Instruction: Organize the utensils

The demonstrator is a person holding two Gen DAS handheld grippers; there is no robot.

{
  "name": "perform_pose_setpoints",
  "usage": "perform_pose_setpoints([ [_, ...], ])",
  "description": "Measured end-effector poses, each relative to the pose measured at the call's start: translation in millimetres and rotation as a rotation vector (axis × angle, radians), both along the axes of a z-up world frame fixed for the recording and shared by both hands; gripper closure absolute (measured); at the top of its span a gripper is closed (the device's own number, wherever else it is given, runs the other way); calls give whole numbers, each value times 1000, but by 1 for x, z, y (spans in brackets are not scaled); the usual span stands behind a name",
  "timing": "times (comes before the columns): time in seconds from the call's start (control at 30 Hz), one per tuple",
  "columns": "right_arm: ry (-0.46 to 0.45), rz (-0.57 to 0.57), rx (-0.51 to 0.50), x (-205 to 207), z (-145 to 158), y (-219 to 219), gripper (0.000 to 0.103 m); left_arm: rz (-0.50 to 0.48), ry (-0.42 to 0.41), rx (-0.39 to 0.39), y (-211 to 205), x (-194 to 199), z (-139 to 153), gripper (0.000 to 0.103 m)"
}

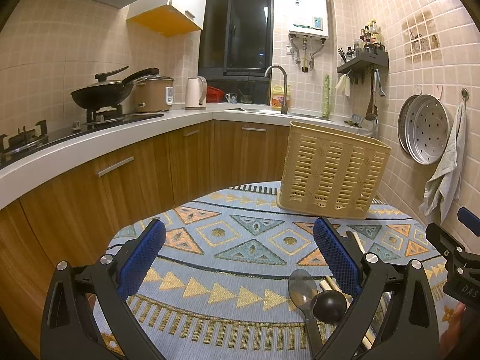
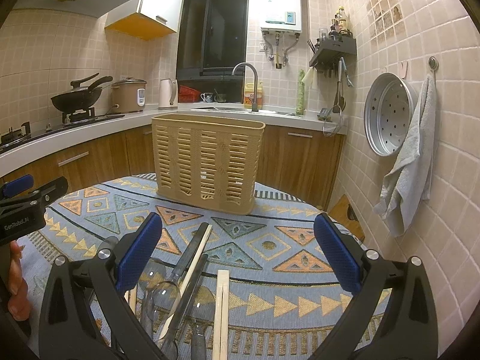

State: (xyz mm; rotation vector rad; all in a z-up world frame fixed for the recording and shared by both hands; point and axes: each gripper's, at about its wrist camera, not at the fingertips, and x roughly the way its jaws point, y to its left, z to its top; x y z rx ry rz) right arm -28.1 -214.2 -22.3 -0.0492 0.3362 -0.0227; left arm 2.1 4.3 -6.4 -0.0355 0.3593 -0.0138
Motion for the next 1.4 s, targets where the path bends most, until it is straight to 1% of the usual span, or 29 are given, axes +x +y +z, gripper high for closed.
perform_pose_setpoints([
  [0.67,12,-8,-1,3,1,-3,6,-12,-3,8,-3,-1,-4,7],
  [0.77,26,-23,0,6,1,-5,6,-13,3,4,-3,0,-5,7],
  [0.87,34,-75,-4,8,1,-7,6,-41,41,-17,-1,7,-6,7],
  [0.93,39,-141,-17,6,0,-11,6,-98,125,-54,6,17,-7,9],
  [0.97,55,-140,-23,7,1,-14,6,-127,173,-71,10,21,-7,14],
  [1.0,85,-109,-34,8,3,-15,6,-175,246,-84,14,29,-7,18],
  [1.03,126,-78,-59,11,7,-17,6,-204,290,-85,15,33,-7,21],
  [1.1,183,-92,-124,16,12,-18,6,-251,416,-61,16,43,-5,34],
  [1.13,243,-88,-147,22,15,-21,7,-260,451,-57,15,45,-5,34],
  [1.17,292,-70,-149,26,14,-21,12,-286,508,-59,12,47,-6,35],
  [1.2,365,-27,-138,32,14,-24,20,-321,563,-67,8,48,-9,37],
  [1.27,447,19,-120,38,12,-27,24,-382,642,-76,-1,49,-17,39],
  [1.3,493,41,-114,43,12,-29,27,-391,672,-77,-6,49,-21,43],
  [1.33,518,53,-109,46,10,-29,29,-386,691,-76,-9,52,-24,44],
  [1.4,575,88,-83,54,8,-30,38,-387,737,-85,-18,58,-35,47],
])
